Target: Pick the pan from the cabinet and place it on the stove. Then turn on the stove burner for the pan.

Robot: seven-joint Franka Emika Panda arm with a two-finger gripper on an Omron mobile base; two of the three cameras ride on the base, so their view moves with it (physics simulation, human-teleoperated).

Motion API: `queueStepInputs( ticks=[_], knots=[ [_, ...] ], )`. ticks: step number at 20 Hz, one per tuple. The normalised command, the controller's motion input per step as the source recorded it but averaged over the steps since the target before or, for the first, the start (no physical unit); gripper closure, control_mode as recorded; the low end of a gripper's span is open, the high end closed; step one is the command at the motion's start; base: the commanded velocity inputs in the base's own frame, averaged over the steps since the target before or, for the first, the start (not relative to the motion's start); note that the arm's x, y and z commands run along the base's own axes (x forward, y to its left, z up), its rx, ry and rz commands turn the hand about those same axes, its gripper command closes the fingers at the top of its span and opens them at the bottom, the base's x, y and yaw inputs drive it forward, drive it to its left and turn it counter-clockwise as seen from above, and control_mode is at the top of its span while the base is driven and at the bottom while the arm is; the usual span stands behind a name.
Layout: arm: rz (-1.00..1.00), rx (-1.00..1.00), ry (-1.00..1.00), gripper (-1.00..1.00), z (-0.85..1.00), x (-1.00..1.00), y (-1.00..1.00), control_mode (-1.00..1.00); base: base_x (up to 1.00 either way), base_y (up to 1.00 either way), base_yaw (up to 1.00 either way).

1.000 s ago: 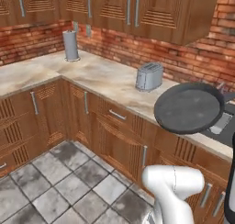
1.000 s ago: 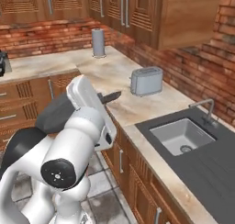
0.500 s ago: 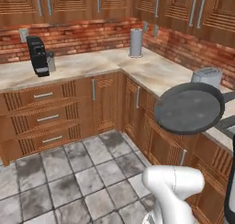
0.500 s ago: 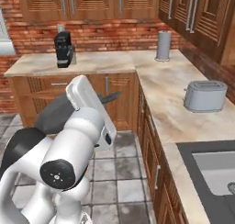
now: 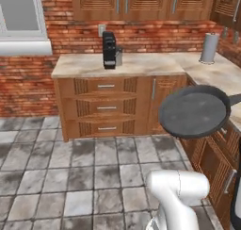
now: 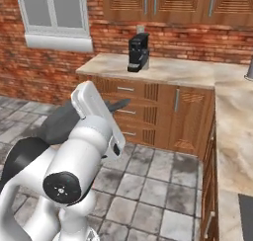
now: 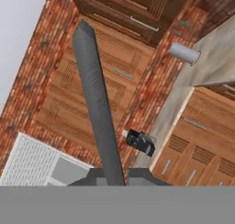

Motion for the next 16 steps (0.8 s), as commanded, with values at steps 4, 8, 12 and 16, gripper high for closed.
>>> queueStepInputs(
  ticks=[4, 8, 12, 16],
  knots=[
    [0.0, 0.0, 0.0, 1.0, 0.0, 0.0, 0.0, 1.0, -0.05, 0.12, 0.59],
    [0.0, 0.0, 0.0, 1.0, 0.0, 0.0, 0.0, 1.0, -0.08, 0.23, 0.56],
    [0.0, 0.0, 0.0, 1.0, 0.0, 0.0, 0.0, 1.0, -0.07, 0.38, 0.51],
    [0.0, 0.0, 0.0, 1.0, 0.0, 0.0, 0.0, 1.0, -0.07, 0.48, 0.48]
  ],
)
